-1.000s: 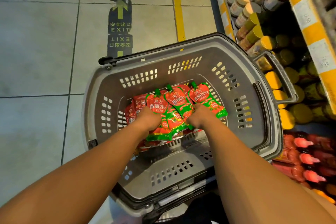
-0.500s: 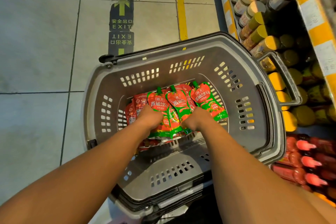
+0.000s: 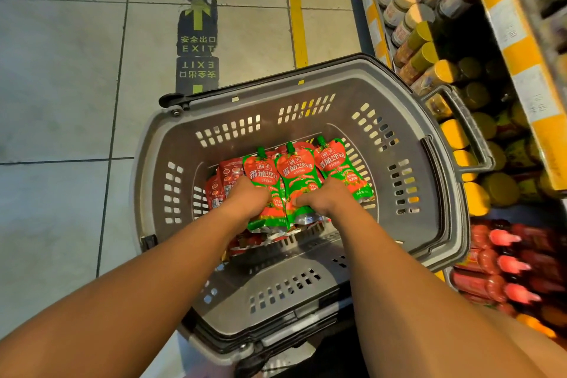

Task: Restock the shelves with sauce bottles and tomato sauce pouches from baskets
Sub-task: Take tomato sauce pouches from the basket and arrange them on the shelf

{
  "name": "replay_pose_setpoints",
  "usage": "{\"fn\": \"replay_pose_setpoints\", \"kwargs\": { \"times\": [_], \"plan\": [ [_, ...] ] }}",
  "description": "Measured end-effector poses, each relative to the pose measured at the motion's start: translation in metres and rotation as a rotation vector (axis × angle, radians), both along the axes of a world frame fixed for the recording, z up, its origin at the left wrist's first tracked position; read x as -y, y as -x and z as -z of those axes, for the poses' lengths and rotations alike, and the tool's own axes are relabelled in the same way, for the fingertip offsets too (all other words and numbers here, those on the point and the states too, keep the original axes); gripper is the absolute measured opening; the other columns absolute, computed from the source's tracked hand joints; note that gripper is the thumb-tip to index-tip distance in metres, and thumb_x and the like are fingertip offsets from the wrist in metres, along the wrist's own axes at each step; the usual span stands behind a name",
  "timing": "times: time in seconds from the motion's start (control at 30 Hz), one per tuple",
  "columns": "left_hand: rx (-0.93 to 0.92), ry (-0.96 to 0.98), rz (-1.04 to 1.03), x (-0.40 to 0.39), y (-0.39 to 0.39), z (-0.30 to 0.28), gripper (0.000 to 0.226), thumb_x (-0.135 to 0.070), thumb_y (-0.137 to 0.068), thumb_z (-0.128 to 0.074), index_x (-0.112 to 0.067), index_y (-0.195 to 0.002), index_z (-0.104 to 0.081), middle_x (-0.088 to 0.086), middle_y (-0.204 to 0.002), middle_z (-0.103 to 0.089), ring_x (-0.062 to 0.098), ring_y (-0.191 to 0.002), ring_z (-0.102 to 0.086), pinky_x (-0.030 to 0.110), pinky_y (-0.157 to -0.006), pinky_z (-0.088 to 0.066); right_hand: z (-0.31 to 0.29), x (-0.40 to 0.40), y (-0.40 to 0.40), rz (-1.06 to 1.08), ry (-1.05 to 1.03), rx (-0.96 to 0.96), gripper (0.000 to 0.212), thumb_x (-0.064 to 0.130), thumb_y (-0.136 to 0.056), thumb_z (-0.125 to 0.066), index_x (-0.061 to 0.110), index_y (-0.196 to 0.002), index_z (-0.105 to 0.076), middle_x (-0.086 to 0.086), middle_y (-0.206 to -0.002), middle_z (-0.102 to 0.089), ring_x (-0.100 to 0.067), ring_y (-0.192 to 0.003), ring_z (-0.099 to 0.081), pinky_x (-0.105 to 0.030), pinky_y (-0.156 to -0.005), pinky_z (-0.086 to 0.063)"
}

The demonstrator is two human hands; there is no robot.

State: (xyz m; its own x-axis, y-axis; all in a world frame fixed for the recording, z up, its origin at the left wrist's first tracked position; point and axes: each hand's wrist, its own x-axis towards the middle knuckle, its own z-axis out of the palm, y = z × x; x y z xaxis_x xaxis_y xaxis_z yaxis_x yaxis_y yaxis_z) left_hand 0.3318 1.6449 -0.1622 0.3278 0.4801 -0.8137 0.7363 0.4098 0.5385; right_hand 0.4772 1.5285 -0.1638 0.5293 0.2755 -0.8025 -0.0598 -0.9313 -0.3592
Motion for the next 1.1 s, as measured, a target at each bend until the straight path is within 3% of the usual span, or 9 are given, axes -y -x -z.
{"fn": "replay_pose_setpoints", "kwargs": {
  "times": [0.03, 0.13, 0.27, 0.4, 0.57, 0.73, 0.83, 0.97, 1.1],
  "plan": [
    [0.0, -0.002, 0.006, 0.0, 0.0, -0.001, 0.033, -0.007, -0.092, -0.07, -0.016, -0.118, -0.054, 0.006, -0.104, -0.069, 0.022, -0.091, -0.07, 0.037, -0.078, -0.06, -0.004, 0.001, 0.0, 0.006, 0.002, -0.014, 0.083, 0.041, -0.044, -0.098, 0.004, -0.111, -0.065, -0.013, -0.106, -0.073, -0.034, -0.092, -0.072, -0.051, -0.084, -0.062],
    [0.041, -0.006, 0.012, 0.0, 0.0, -0.002, 0.037, -0.008, -0.086, -0.076, -0.017, -0.118, -0.061, 0.007, -0.106, -0.074, 0.023, -0.091, -0.073, 0.038, -0.08, -0.061, -0.012, 0.009, -0.001, 0.069, -0.032, 0.013, 0.097, 0.052, -0.022, -0.09, 0.001, -0.103, -0.069, -0.015, -0.096, -0.074, -0.035, -0.083, -0.074, -0.051, -0.073, -0.064],
    [0.07, 0.003, -0.014, 0.001, 0.003, -0.01, 0.04, -0.01, -0.083, -0.083, -0.011, -0.118, -0.063, 0.01, -0.104, -0.076, 0.025, -0.084, -0.077, 0.04, -0.074, -0.065, -0.051, 0.024, 0.004, 0.183, -0.139, 0.042, 0.048, 0.032, -0.056, -0.093, 0.003, -0.083, -0.066, -0.012, -0.069, -0.063, -0.024, -0.056, -0.057, -0.033, -0.052, -0.048],
    [0.13, -0.006, -0.027, 0.01, 0.006, -0.029, 0.038, -0.005, -0.081, -0.085, -0.009, -0.113, -0.064, 0.013, -0.101, -0.077, 0.03, -0.082, -0.078, 0.048, -0.077, -0.065, -0.082, 0.042, 0.009, 0.302, -0.286, -0.018, 0.07, 0.026, -0.064, -0.093, 0.003, -0.124, -0.064, -0.022, -0.108, -0.07, -0.026, -0.075, -0.065, -0.043, -0.064, -0.058],
    [0.235, -0.058, -0.028, 0.026, 0.004, -0.057, 0.036, -0.007, -0.078, -0.089, -0.012, -0.107, -0.068, 0.009, -0.096, -0.078, 0.027, -0.081, -0.078, 0.044, -0.078, -0.064, -0.117, 0.06, 0.008, 0.506, -0.519, -0.116, 0.027, 0.019, -0.081, -0.087, 0.013, -0.101, -0.069, -0.01, -0.097, -0.078, -0.023, -0.078, -0.075, -0.036, -0.058, -0.062],
    [0.382, -0.051, -0.061, 0.038, 0.002, -0.087, 0.046, 0.0, -0.074, -0.089, -0.013, -0.111, -0.065, 0.008, -0.098, -0.079, 0.028, -0.084, -0.078, 0.046, -0.08, -0.063, -0.15, 0.089, 0.01, 0.644, -0.716, -0.202, 0.028, 0.022, -0.086, -0.083, 0.017, -0.108, -0.066, -0.01, -0.107, -0.078, -0.028, -0.094, -0.076, -0.053, -0.089, -0.06],
    [0.472, -0.022, -0.054, 0.044, 0.001, -0.112, 0.044, 0.003, -0.078, -0.085, -0.009, -0.117, -0.067, 0.008, -0.097, -0.08, 0.028, -0.085, -0.078, 0.045, -0.081, -0.063, -0.168, 0.107, 0.016, 0.768, -0.848, -0.214, 0.023, 0.032, -0.091, -0.077, 0.018, -0.107, -0.066, -0.009, -0.105, -0.077, -0.023, -0.089, -0.075, -0.047, -0.083, -0.062],
    [0.586, 0.016, -0.024, 0.051, 0.0, -0.143, 0.049, 0.003, -0.079, -0.083, -0.008, -0.123, -0.065, 0.013, -0.107, -0.079, 0.035, -0.097, -0.077, 0.054, -0.093, -0.059, -0.188, 0.124, 0.021, 0.919, -1.024, -0.189, 0.043, 0.048, -0.095, -0.067, 0.017, -0.125, -0.065, -0.015, -0.115, -0.075, -0.025, -0.082, -0.074, -0.038, -0.065, -0.061],
    [0.663, 0.012, -0.01, 0.07, -0.004, -0.177, 0.045, 0.005, -0.08, -0.08, -0.011, -0.119, -0.067, 0.015, -0.107, -0.078, 0.038, -0.097, -0.076, 0.054, -0.093, -0.059, -0.206, 0.144, 0.03, 0.925, -1.125, -0.116, 0.031, 0.033, -0.099, -0.066, 0.014, -0.124, -0.064, -0.015, -0.114, -0.076, -0.039, -0.102, -0.073, -0.06, -0.094, -0.056]
  ]
}}
